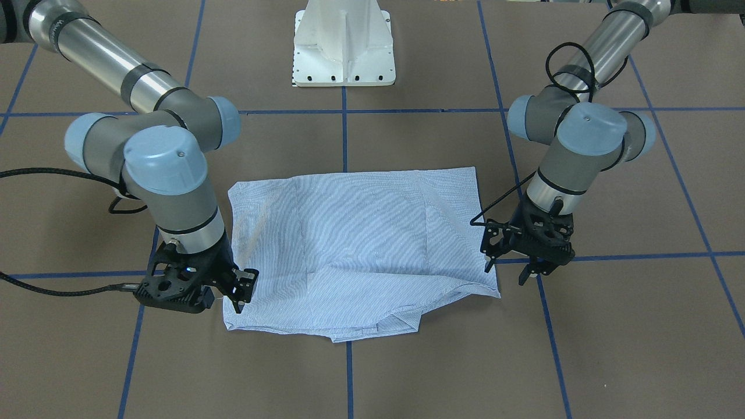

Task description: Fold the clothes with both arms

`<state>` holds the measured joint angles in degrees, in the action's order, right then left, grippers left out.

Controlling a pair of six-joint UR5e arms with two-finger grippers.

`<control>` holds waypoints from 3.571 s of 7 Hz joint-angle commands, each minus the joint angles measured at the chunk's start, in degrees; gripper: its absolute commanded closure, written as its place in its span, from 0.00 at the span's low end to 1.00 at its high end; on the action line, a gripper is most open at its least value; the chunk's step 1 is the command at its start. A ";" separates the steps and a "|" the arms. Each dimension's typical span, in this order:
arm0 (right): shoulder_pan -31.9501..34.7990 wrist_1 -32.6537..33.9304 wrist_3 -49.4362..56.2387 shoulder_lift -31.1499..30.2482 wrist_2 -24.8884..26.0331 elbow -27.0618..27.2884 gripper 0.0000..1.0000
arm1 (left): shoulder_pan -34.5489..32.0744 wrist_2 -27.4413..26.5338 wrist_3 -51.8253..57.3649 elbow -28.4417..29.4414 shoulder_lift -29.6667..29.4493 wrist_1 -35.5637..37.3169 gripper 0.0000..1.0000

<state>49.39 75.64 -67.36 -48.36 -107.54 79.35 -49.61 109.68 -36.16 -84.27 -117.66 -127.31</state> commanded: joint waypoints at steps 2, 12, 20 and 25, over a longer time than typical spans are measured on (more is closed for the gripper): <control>1.50 0.12 3.03 -8.15 -2.67 9.76 0.00 | 3.35 1.59 -5.70 -14.22 14.25 -5.01 0.00; 1.23 0.12 2.94 -8.07 -2.41 9.59 0.00 | 21.57 -13.00 -26.94 -14.60 19.13 -10.50 0.30; 1.06 -0.23 2.94 -7.98 -2.32 9.15 0.00 | 18.45 -12.48 -24.79 -14.17 18.69 -10.06 1.00; 0.71 -0.32 2.42 -8.06 -2.32 8.98 0.00 | 3.32 -12.91 -13.94 10.89 -4.89 -2.32 1.00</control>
<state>50.25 75.33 -64.64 -56.35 -109.90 88.34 -43.26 96.95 -50.73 -83.38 -114.80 -129.70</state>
